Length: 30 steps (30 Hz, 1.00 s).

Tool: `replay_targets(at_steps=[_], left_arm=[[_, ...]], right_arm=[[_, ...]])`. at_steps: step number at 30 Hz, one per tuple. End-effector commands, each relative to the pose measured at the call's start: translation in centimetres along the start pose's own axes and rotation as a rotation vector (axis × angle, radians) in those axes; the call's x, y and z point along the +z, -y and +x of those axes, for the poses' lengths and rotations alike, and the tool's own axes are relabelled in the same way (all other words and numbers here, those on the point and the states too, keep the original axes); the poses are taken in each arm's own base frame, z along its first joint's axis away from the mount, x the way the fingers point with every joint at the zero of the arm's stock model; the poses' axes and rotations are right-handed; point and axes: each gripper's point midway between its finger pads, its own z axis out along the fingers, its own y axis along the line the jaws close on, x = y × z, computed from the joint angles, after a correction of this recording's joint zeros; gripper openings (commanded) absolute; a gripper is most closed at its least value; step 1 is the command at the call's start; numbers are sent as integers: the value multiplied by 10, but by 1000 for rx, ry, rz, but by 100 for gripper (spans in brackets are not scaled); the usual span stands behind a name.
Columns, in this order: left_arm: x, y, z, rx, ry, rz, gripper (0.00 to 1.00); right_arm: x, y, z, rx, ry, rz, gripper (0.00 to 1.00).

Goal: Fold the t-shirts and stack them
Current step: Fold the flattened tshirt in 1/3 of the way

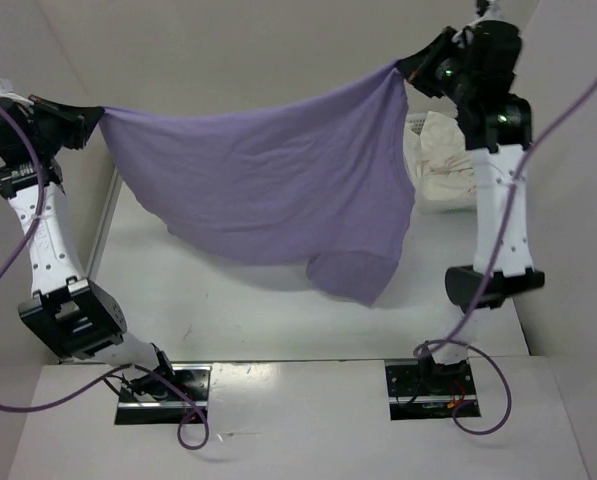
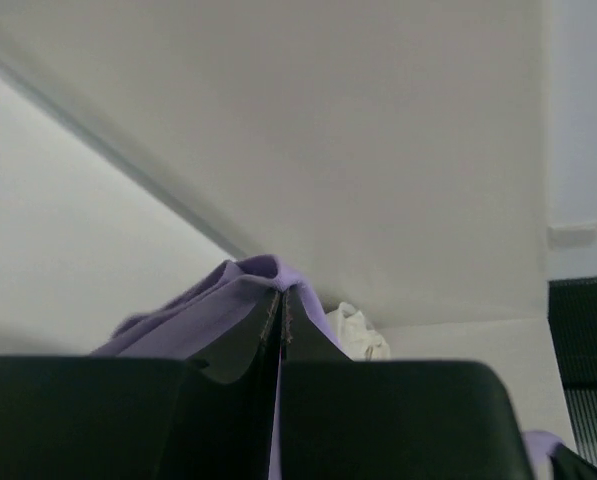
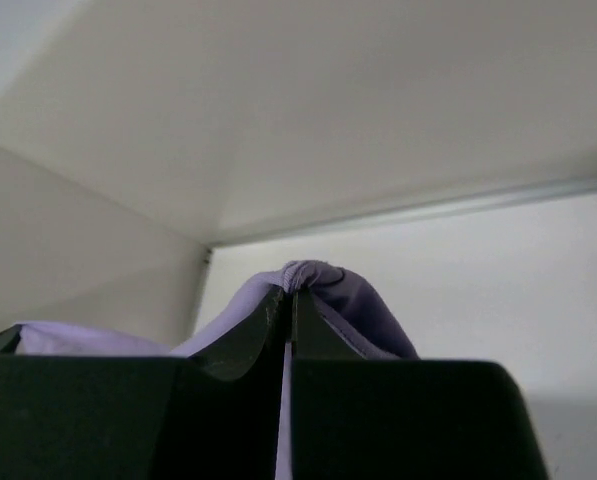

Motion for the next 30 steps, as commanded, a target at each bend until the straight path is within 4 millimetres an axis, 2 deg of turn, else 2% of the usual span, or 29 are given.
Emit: replay_targets(at_steps=[1, 3, 4, 6, 7, 8, 9, 10, 11, 12, 14, 16, 17, 19, 20, 21, 22, 23, 24, 25, 26, 27, 28, 29, 30], left_arm=[[34, -43, 13, -7, -30, -79, 0], [44, -46, 14, -9, -35, -85, 0], [54, -44, 11, -7, -43, -79, 0], [61, -35, 5, -21, -43, -48, 0], [67, -36, 2, -48, -42, -48, 0], [65, -13, -9, -19, -23, -1, 0], [68, -8, -14, -25, -15, 12, 0], [64, 9, -20, -18, -5, 46, 0], [65, 17, -26, -6, 6, 64, 0], [58, 39, -35, 4, 29, 104, 0], [52, 45, -49, 4, 64, 123, 0], [47, 56, -52, 20, 78, 147, 0], [47, 50, -53, 20, 75, 145, 0], [42, 50, -49, 24, 78, 151, 0], [49, 27, -39, 5, 63, 125, 0], [43, 25, -33, 5, 63, 125, 0], [43, 14, -26, -5, 56, 112, 0], [39, 11, -21, 1, 60, 119, 0], [45, -28, -1, -24, 20, 50, 0], [45, -42, 7, -24, 12, 35, 0], [48, -61, 17, -34, -4, 9, 0], [46, -73, 28, -40, -25, -6, 0], [48, -105, 47, -72, -51, -49, 0], [46, -114, 62, -67, -78, -54, 0], [43, -125, 72, -70, -91, -72, 0]], right_arm=[[54, 28, 20, -11, -43, 19, 1], [69, 32, 22, -1, -45, 21, 1], [82, 32, 16, 6, -37, -12, 1], [87, 33, 4, 47, -14, -46, 1], [89, 23, -4, 53, 15, -92, 1], [87, 17, -11, 84, 22, -134, 0], [86, 17, -15, 96, 28, -147, 0], [73, 3, -35, 87, 85, -195, 0], [66, -9, -41, 101, 94, -235, 0], [60, -13, -50, 102, 112, -262, 0], [40, -28, -68, 87, 159, -307, 0], [32, -32, -68, 90, 144, -329, 0], [24, -39, -71, 81, 145, -349, 0], [34, -28, -51, 73, 84, -315, 0], [30, -24, -44, 67, 55, -289, 0], [52, 2, -8, 63, -42, -225, 0], [59, 21, 10, 64, -84, -174, 0], [81, 60, 64, 98, -194, -103, 0], [70, 59, 69, 97, -191, -106, 0], [71, 73, 87, 79, -219, -87, 0], [77, 106, 126, 97, -297, -11, 0], [77, 123, 146, 97, -342, 30, 0], [76, 138, 167, 84, -385, 54, 0], [75, 154, 186, 90, -422, 93, 0], [68, 178, 220, 104, -482, 143, 0]])
